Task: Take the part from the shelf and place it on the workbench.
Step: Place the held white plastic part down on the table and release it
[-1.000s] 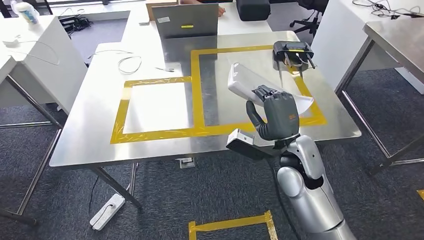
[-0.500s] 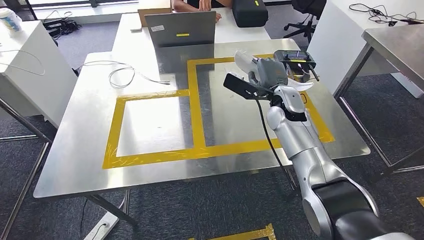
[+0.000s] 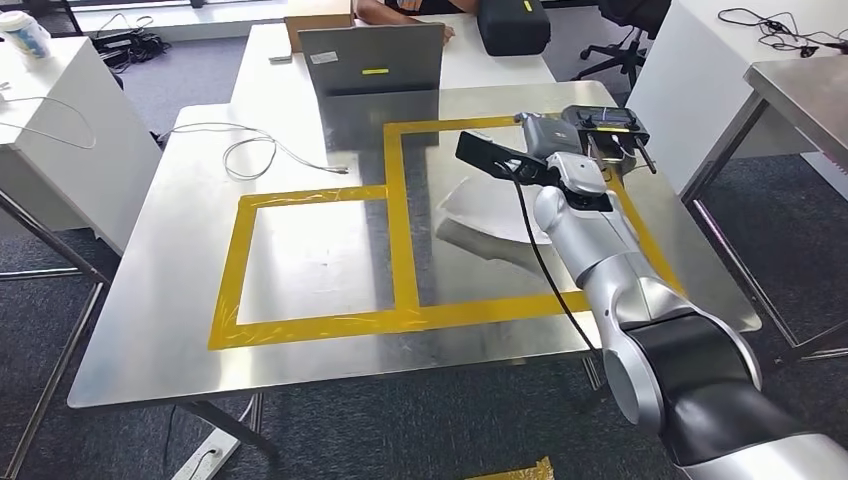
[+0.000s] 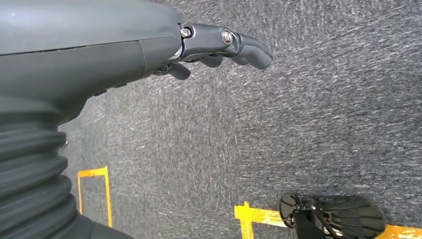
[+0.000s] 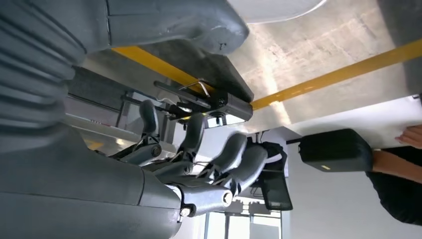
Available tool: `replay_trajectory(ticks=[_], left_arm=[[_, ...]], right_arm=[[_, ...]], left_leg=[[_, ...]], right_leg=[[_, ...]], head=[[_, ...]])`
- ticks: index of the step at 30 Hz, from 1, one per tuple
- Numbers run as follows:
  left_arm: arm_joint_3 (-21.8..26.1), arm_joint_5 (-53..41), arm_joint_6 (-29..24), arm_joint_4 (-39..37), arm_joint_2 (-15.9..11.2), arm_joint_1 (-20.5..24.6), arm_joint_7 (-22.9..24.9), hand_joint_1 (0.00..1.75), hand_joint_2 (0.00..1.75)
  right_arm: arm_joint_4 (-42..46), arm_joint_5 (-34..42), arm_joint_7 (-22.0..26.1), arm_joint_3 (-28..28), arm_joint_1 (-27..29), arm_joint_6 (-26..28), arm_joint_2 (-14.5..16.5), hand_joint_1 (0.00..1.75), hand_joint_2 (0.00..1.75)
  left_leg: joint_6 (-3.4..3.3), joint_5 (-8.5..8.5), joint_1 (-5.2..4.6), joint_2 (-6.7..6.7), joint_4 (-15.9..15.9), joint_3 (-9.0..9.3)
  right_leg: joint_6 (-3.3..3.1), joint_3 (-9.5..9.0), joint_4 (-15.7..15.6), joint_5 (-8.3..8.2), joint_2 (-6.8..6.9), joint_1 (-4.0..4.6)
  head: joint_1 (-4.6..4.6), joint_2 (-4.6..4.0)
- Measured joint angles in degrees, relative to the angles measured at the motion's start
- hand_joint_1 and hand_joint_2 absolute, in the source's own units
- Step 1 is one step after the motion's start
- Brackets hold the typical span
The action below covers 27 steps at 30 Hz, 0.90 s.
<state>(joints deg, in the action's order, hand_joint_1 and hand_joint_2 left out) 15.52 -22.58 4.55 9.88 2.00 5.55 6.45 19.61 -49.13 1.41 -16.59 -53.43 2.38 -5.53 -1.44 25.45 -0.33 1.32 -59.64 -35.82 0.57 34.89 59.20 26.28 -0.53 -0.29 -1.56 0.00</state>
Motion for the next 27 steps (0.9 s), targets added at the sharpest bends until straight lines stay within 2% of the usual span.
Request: replay_trajectory(ticks=[1, 4, 8, 12, 15, 17, 19, 20, 21, 22, 24, 25, 26, 27], left_arm=[[0.02, 0.02, -0.22, -0.01, -0.01, -0.14, 0.12, 0.0, 0.0], [0.04, -0.03, -0.44, -0.05, 0.05, -0.4, 0.62, 0.0, 0.0], [0.04, -0.26, -0.64, -0.07, -0.14, -0.58, 1.26, 0.0, 0.0], [0.04, -0.39, -1.05, -0.07, -0.27, -0.65, 1.46, 0.0, 0.0], [0.04, -0.26, -1.42, -0.08, -0.26, -0.71, 1.43, 0.0, 0.0], [0.11, 0.08, -1.75, -0.08, -0.23, -0.95, 1.27, 0.0, 0.0], [0.34, 0.31, -2.05, -0.09, -0.23, -1.39, 0.97, 0.0, 0.0], [0.47, 0.39, -2.16, -0.11, -0.23, -1.66, 0.8, 0.0, 0.0], [0.65, 0.64, -2.26, -0.13, -0.22, -1.94, 0.6, 0.0, 0.0], [0.84, 0.97, -2.35, -0.14, -0.17, -2.19, 0.4, 0.0, 0.0], [1.27, 1.55, -2.51, -0.18, -0.06, -2.52, 0.09, 0.0, 0.0], [1.4, 1.57, -2.57, -0.2, -0.02, -2.59, 0.04, 0.0, 0.0], [1.48, 1.45, -2.64, -0.21, -0.02, -2.63, 0.03, 0.0, 0.0], [1.53, 1.28, -2.69, -0.22, -0.03, -2.68, 0.04, 0.0, 0.0]], right_arm=[[-0.23, -0.05, 0.39, 0.0, 0.0, 0.14, 0.17, 0.0, 0.0], [-0.64, 0.39, 2.64, 0.0, 0.01, 1.24, 0.63, 0.0, 0.0], [-0.55, 4.29, 9.33, 0.31, 0.04, 3.36, 1.19, 0.0, 0.0], [0.71, 9.5, 15.39, 2.37, 0.16, 2.9, 1.82, 0.0, 0.0], [4.36, 16.74, 21.34, 4.64, 1.22, -1.03, 1.89, 0.0, 0.0], [9.05, 22.71, 24.41, 5.62, 2.74, -3.89, 1.64, 0.0, 0.0], [13.38, 26.47, 25.01, 5.79, 4.52, -5.39, 1.27, 0.0, 0.0], [15.12, 27.52, 24.95, 5.8, 5.46, -5.75, 1.04, 0.0, 0.0], [16.76, 28.65, 25.12, 5.82, 6.34, -6.06, 0.8, 0.0, 0.0], [18.38, 30.09, 25.55, 5.83, 7.05, -6.26, 0.61, 0.0, 0.0], [22.11, 33.94, 26.53, 5.84, 8.13, -6.04, 0.39, 0.0, 0.0], [24.69, 35.92, 26.64, 5.8, 8.76, -5.34, 0.33, 0.0, 0.0], [27.62, 37.66, 26.49, 5.76, 9.58, -4.37, 0.12, 0.0, 0.0], [30.97, 39.35, 26.34, 5.73, 10.73, -3.29, -0.24, 0.0, 0.0]], left_leg=[[-0.16, -0.05, -0.04, -0.04, 0.11, 0.08], [0.21, -0.24, -0.05, -0.06, 0.53, 0.34], [0.32, -0.12, -0.11, -0.04, 0.6, 0.42], [0.05, 0.0, -0.28, -0.04, 0.48, 0.39], [-0.14, -0.82, 0.13, -0.19, 1.49, 0.87], [-0.36, -1.37, 0.59, -0.44, 2.35, 1.19], [-0.5, -1.47, 0.63, -0.6, 2.38, 1.08], [-0.49, -1.47, 0.64, -0.64, 2.27, 0.97], [-0.46, -1.48, 0.68, -0.66, 2.13, 0.83], [-0.38, -1.49, 0.74, -0.67, 1.92, 0.65], [0.01, -1.48, 0.89, -0.7, 1.26, 0.15], [0.37, -1.48, 0.89, -0.63, 0.93, -0.11], [0.76, -1.5, 0.86, -0.51, 0.6, -0.31], [1.18, -1.61, 0.81, -0.32, 0.47, -0.47]], right_leg=[[-0.03, -0.03, -0.03, -0.04, -0.05, 0.01], [-0.28, -0.03, -0.03, 0.0, -0.16, 0.04], [-0.39, -0.06, -0.09, 0.05, -0.17, -0.08], [-0.21, -0.16, -0.21, 0.03, -0.16, -0.22], [0.27, -0.19, 0.02, 0.43, -0.15, -0.15], [0.69, 1.33, 3.79, 3.28, -0.07, -0.08], [1.22, 4.37, 11.11, 7.05, 0.01, -0.26], [1.45, 5.52, 13.99, 7.99, 0.04, -0.43], [1.65, 5.81, 15.03, 7.89, 0.08, -0.6], [1.82, 4.97, 13.75, 6.77, 0.14, -0.78], [2.11, 0.84, 6.28, 3.79, 0.3, -1.12], [1.98, -0.87, 3.18, 2.6, 0.22, -1.07], [1.67, -1.93, 1.12, 2.08, 0.13, -1.02], [1.18, -2.18, 0.46, 2.05, 0.02, -0.89]], head=[[0.0, 0.0], [0.0, 0.0], [0.01, 0.0], [0.01, 0.0], [-0.05, 0.0], [-0.23, 0.0], [-0.38, 0.0], [-0.4, 0.0], [-0.42, 0.0], [-0.42, 0.0], [-0.42, 0.0], [-0.42, 0.0], [-0.42, 0.0], [-0.4, 0.0]])
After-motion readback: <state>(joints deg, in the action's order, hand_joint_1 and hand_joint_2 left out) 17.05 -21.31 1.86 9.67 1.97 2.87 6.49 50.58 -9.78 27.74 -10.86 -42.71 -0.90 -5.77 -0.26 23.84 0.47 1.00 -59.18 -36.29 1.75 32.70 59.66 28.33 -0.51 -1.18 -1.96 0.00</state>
